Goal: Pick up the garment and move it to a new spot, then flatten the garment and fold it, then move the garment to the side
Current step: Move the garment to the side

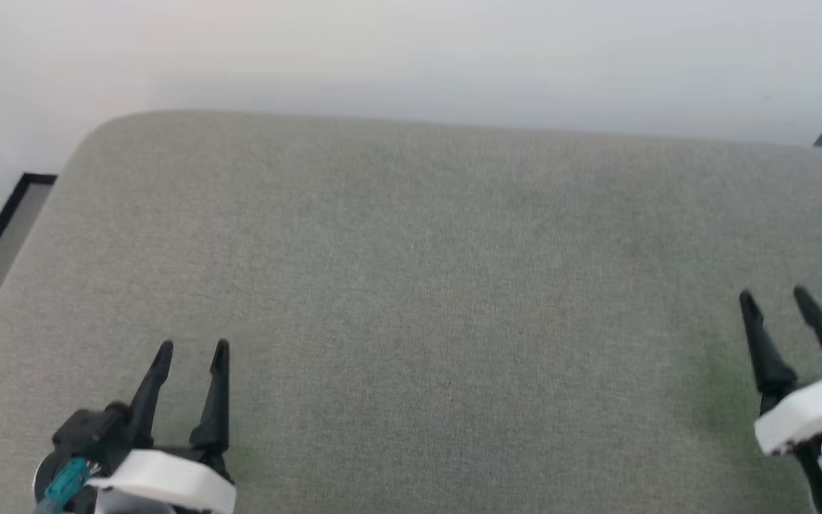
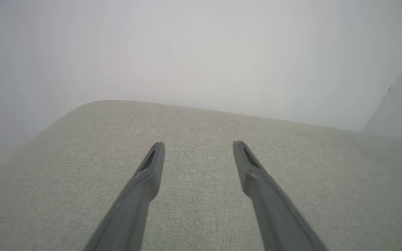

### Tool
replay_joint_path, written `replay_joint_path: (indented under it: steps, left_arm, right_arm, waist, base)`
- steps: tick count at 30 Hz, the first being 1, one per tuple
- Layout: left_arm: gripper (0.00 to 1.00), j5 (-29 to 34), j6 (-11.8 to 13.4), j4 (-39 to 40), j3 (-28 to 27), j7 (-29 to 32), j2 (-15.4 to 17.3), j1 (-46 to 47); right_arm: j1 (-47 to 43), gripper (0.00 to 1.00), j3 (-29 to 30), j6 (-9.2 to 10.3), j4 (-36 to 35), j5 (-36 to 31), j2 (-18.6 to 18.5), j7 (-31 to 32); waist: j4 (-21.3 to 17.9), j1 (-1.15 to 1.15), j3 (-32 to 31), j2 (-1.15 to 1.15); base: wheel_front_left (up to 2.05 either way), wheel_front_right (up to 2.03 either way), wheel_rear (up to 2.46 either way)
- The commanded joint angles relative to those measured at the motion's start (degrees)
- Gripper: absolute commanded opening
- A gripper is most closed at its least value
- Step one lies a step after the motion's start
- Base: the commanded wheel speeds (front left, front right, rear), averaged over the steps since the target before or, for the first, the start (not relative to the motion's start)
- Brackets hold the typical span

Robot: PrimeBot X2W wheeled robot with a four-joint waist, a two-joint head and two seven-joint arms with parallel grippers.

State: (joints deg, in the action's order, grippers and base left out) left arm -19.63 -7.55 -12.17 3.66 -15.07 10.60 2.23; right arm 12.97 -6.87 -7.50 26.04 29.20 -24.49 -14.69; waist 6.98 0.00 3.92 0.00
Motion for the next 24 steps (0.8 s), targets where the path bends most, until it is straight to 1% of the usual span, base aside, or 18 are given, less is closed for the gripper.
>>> replay_joint_path:
  steps: [1, 5, 11, 19, 24]
  left_arm:
    - [1.0, 0.03, 0.16, 0.27, -0.25, -0.12, -0.03, -0.91]
    - [1.0, 0.08, 0.16, 1.92, -1.42, -0.12, 0.08, -3.48]
    - [1.0, 1.01, 0.16, 4.77, -2.2, -0.12, 0.12, -6.99]
    - [1.0, 1.38, 0.16, 8.58, -4.0, -0.12, -0.83, -10.68]
    - [1.0, 1.82, 0.16, 9.77, -4.71, -0.12, -1.4, -12.06]
  right_arm:
    - [-1.24, 1.0, 0.52, 0.02, -0.5, -0.27, 0.55, -0.45]
    - [-5.31, 1.0, 2.93, 0.02, -4.3, -1.72, 2.29, -0.44]
    - [-10.09, 1.0, 6.19, 0.02, -10.31, -3.42, 4.0, 0.24]
    - [-15.71, 1.0, 10.23, 0.02, -17.6, -5.1, 6.15, 3.73]
    - [-17.64, 1.0, 11.77, 0.02, -20.37, -5.78, 7.33, 5.55]
  waist:
    - [0.32, 0.0, -1.19, 0.0]
    - [-0.14, 0.0, -2.79, 0.0]
    - [-0.68, 0.0, -3.44, 0.0]
    - [-1.3, 0.0, -3.48, 0.0]
    - [-1.44, 0.0, -3.57, 0.0]
  base:
    - [0.0, 0.0, 0.0]
    - [0.0, 0.0, 0.0]
    - [0.0, 0.0, 0.0]
    - [0.0, 0.0, 0.0]
    - [0.0, 0.0, 0.0]
